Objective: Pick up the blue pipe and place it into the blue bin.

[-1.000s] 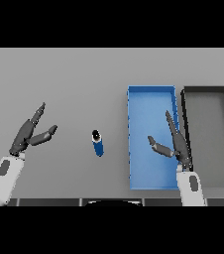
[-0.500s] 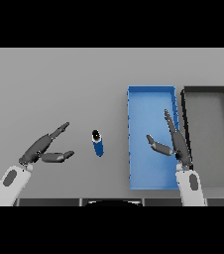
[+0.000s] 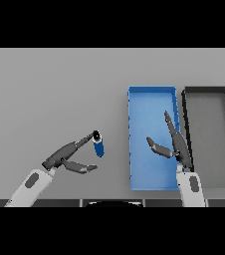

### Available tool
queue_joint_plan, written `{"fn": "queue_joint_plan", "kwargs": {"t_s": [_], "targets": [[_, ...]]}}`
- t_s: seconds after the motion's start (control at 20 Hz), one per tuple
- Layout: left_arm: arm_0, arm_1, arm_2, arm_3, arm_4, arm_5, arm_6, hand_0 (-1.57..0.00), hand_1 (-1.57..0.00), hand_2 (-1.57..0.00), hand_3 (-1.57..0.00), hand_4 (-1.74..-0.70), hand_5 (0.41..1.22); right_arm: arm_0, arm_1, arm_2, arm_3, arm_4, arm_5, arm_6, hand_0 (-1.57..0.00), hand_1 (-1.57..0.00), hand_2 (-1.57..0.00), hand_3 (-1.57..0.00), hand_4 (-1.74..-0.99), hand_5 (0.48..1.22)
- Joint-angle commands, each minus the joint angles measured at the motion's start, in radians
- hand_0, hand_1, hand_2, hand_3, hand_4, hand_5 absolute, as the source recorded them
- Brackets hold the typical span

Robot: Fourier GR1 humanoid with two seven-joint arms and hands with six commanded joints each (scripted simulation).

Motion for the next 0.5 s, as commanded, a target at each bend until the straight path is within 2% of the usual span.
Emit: {"fn": "queue_joint_plan", "kwargs": {"t_s": [0.0,0.05,0.2,0.45], "targets": [[-0.014,-0.013,0.002,0.022,-0.006,0.003,-0.014,0.0,0.0,0.0,0.0,-1.15,0.486,-0.001,0.003,-0.004,0.002,-0.009,0.002,0.004,0.0,0.0,0.0,0.0,-1.211,0.56],[-0.022,-0.043,-0.007,0.051,-0.025,0.02,-0.01,0.0,0.0,0.0,0.0,-1.15,0.486,-0.003,0.001,-0.009,0.003,-0.019,0.007,0.014,0.0,0.0,0.0,0.0,-1.209,0.556],[-0.05,-0.103,-0.007,0.137,-0.037,0.033,-0.026,0.0,0.0,0.0,0.0,-1.13,0.487,0.015,0.0,-0.011,0.004,-0.011,-0.001,-0.008,0.0,0.0,0.0,0.0,-1.205,0.554],[-0.083,-0.197,-0.017,0.245,-0.068,0.068,-0.068,0.0,0.0,0.0,0.0,-1.12,0.494,0.017,0.01,-0.004,-0.009,-0.015,0.001,-0.004,0.0,0.0,0.0,0.0,-1.201,0.548]]}}
